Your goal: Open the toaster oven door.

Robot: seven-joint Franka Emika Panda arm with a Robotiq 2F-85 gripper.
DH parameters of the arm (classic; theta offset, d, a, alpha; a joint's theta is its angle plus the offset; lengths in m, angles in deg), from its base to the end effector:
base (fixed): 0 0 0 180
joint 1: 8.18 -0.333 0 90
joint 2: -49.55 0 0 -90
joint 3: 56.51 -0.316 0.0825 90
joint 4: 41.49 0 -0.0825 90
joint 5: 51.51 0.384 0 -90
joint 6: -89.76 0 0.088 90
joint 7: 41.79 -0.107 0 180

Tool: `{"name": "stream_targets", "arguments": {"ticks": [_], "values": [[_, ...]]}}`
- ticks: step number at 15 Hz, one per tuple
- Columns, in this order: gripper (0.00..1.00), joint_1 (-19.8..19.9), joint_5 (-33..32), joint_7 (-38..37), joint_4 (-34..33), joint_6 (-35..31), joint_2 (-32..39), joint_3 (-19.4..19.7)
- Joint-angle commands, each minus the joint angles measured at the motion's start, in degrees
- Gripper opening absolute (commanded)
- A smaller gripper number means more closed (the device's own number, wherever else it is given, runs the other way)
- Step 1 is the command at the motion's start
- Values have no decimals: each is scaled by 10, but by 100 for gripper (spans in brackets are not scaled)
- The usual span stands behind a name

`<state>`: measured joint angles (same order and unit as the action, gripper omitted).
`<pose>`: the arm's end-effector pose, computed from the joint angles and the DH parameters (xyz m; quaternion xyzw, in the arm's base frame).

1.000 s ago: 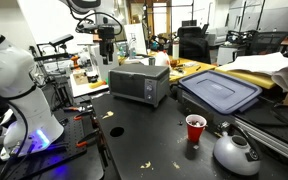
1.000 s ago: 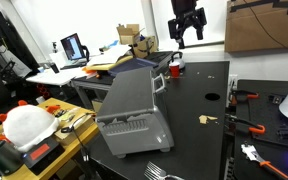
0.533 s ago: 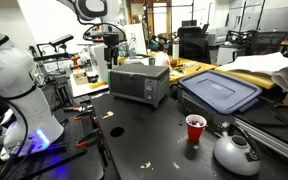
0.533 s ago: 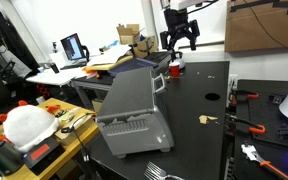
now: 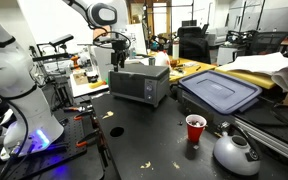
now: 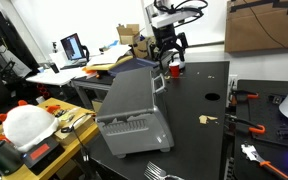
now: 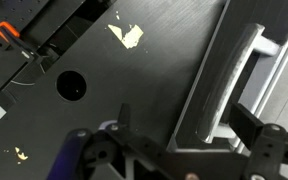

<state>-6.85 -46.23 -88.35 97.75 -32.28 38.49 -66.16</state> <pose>0.4442 0.0688 0.3694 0.9333 -0.3542 -0.0582 0.0058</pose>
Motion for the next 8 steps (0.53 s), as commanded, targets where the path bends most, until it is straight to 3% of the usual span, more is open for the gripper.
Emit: {"name": "stream_targets", "arguments": {"ticks": [1,8], "values": [[100,-22,4,-44,-27,-8,36,1],[100,-31,0,-58,-30,-13,57,16]]}}
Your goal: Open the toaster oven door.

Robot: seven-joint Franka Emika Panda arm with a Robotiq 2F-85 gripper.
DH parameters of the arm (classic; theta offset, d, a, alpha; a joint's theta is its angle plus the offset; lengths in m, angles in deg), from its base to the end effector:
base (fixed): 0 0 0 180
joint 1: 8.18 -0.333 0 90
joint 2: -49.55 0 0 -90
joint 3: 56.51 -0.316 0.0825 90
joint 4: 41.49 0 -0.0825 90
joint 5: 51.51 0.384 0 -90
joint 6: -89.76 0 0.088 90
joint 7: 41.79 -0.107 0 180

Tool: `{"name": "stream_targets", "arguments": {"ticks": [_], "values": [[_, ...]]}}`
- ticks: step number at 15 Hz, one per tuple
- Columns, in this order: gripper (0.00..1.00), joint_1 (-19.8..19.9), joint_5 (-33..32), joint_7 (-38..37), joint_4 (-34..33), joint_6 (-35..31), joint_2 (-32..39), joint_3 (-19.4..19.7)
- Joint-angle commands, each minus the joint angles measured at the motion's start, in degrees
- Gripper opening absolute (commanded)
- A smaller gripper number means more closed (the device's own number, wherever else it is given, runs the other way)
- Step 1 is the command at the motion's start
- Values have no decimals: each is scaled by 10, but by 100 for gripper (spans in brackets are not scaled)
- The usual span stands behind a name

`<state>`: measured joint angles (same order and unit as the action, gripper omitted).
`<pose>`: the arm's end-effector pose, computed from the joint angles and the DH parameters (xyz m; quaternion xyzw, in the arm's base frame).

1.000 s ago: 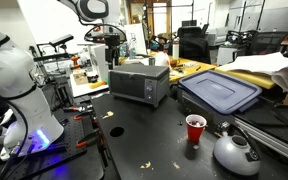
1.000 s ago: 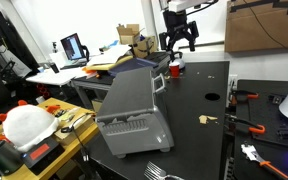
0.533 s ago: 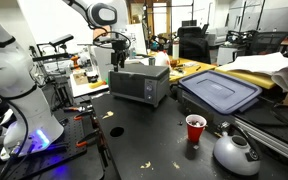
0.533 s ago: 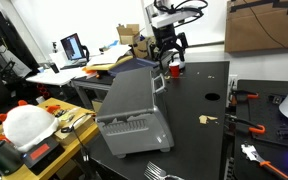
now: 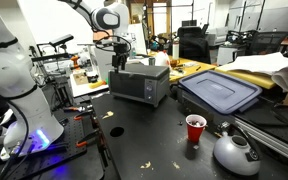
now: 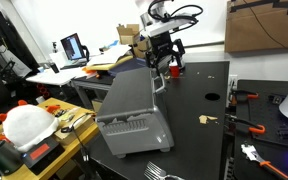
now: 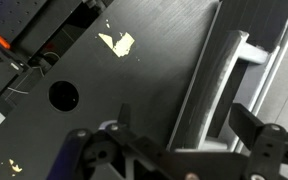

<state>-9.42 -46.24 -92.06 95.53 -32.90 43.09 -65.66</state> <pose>0.4561 0.0875 0.3506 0.9273 -0.3668 -0.0739 0.0108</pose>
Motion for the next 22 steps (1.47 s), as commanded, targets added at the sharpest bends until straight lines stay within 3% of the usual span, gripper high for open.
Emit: {"name": "stream_targets", "arguments": {"ticks": [1,16,22], "values": [[100,-5,0,-22,-8,-8,13,14],[100,-7,14,-9,17,-24,17,33],[100,-2,81,33,47,-29,10,56]]}}
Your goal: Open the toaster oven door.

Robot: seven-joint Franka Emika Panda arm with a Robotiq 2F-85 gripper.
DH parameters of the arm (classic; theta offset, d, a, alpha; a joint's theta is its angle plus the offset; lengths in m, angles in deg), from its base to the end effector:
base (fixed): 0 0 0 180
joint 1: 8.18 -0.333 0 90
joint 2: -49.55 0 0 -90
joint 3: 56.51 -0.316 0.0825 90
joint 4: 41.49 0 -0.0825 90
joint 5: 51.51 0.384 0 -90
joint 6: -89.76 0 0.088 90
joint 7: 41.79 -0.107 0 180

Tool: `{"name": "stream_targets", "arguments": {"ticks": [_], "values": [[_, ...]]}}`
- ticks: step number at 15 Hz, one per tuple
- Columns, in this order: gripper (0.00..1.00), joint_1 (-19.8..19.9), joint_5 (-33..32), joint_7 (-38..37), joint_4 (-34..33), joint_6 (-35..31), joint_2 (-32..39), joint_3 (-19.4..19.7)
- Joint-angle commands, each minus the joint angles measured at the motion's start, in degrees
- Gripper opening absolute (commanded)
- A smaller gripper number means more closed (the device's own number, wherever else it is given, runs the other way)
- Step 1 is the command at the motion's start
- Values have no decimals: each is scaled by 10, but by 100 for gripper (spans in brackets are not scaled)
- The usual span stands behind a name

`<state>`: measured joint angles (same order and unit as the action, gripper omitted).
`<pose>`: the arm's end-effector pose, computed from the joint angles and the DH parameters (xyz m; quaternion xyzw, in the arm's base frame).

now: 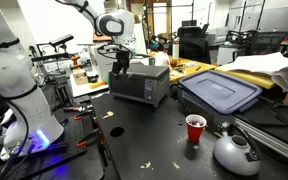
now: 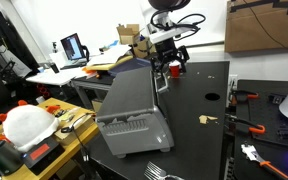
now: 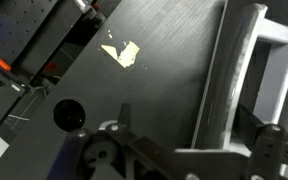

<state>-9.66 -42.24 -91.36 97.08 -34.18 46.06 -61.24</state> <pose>0.4553 0.0558 0.3180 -0.9029 0.4146 0.1135 0.0077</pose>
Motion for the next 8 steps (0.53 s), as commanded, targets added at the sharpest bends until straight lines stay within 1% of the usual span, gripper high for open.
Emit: {"name": "stream_targets", "arguments": {"ticks": [1,6,8], "values": [[100,1,63,42,38,-19,-21,15],[100,9,188,151,71,-30,-35,40],[100,15,219,184,85,-30,-47,50]]}}
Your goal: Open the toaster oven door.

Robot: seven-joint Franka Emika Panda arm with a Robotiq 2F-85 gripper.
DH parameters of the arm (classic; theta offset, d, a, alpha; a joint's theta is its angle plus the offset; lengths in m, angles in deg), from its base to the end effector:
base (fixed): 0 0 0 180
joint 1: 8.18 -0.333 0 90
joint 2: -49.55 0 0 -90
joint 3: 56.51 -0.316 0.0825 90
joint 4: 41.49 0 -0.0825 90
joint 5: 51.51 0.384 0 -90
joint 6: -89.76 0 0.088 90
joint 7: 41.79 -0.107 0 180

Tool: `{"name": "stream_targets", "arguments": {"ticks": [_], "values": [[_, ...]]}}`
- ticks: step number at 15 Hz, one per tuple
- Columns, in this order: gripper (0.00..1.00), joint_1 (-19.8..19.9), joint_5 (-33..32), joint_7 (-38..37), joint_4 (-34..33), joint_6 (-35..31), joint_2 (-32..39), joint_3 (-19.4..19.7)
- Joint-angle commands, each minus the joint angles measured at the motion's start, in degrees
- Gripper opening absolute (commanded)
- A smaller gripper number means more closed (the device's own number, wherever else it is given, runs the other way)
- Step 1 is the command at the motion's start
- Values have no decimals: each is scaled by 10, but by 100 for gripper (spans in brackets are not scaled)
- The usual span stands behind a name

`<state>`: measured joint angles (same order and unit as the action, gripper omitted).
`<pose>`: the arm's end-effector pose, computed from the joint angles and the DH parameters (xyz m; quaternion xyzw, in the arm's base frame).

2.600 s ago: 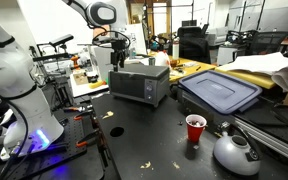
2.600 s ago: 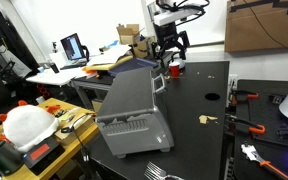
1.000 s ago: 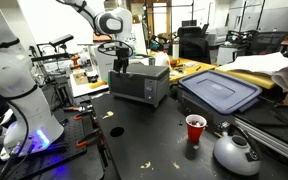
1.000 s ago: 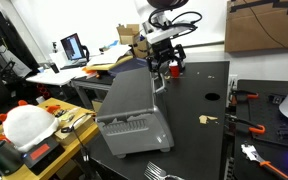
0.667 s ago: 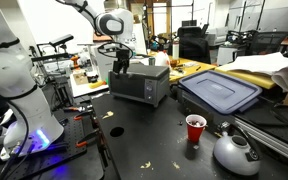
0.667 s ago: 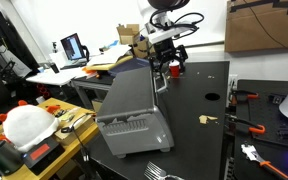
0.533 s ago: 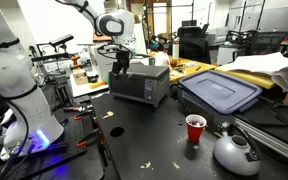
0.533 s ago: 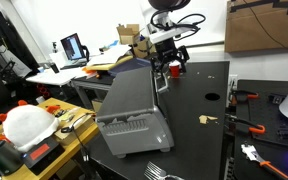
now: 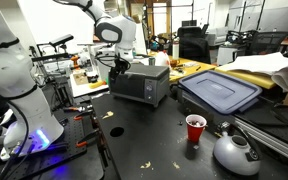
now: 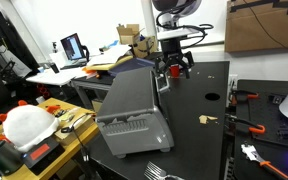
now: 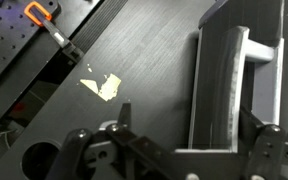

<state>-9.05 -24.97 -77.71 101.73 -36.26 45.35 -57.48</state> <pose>0.4370 0.0295 0.2967 -0.8792 0.4318 0.1587 0.1239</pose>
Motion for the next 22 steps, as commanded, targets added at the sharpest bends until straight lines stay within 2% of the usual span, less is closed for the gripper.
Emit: {"name": "stream_targets", "arguments": {"ticks": [1,7,11,17,22], "values": [[100,14,56,62,47,-10,-46,18],[100,39,84,138,85,-10,-64,45],[100,38,118,208,87,-5,-46,51],[100,31,237,339,76,5,22,50],[100,49,305,422,74,21,81,57]]}}
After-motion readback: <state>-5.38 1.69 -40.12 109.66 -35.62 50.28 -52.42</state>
